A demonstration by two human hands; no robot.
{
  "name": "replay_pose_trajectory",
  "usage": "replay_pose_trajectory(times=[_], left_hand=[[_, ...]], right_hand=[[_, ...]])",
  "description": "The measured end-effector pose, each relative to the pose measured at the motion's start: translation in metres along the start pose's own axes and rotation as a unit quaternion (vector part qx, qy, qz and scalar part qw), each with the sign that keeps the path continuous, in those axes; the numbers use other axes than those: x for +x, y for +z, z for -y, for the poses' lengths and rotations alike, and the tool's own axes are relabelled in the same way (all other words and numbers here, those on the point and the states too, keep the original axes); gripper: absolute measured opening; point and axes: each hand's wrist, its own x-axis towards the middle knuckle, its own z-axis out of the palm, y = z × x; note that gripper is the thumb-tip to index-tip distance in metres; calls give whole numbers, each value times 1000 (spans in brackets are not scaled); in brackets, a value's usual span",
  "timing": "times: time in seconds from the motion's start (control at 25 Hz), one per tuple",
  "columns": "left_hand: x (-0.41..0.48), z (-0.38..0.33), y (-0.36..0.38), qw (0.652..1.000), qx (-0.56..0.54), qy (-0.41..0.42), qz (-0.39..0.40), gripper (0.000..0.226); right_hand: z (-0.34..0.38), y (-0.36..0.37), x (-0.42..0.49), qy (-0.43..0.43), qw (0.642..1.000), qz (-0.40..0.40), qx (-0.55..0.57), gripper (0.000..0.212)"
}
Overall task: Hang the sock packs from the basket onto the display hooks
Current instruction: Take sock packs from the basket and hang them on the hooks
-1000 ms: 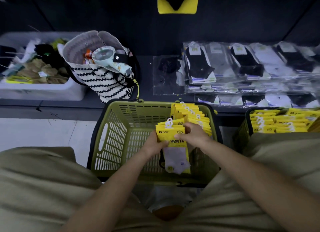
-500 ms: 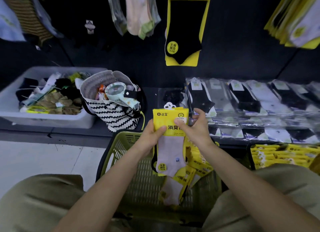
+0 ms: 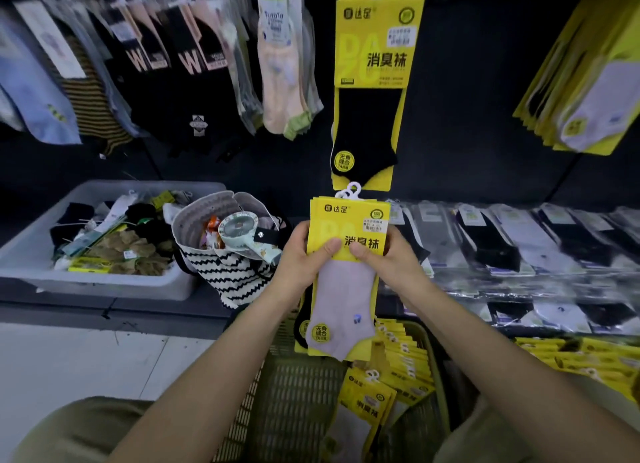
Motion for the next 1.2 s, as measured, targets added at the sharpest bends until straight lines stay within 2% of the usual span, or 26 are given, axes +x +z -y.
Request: replay_pose_trajectory(times=[0.12,0.28,0.44,0.56,0.64,0.76,1.0,1.2], left_hand=[[13,-26,4,999,-1,46,-18,40],[31,-54,5,996,-11,75,-39,47],[53,-81,5,991,11,119,-57,30],[74,-104,1,982,27,149,-112,17],[85,-123,-3,976,34,169,-136,21],[92,-147,-15,966,37,191,-170,9],[93,-160,-35,957,55,215,-184,20],[94,-156,-36,958,46,211,-186,16]], right_hand=[[37,-7,20,-32,997,-64,11,31],[75,-14,35,-88,994,-62,11,13],[106,-20,49,-124,990,-69,23,9],[131,-22,66,-140,986,-86,25,4],[150,-24,79,-148,982,-115,23,4],[174,-28,97,-145,977,-155,31,5],[188,-22,120,-157,975,-157,-2,6],[184,-14,137,-147,976,-160,-28,10]])
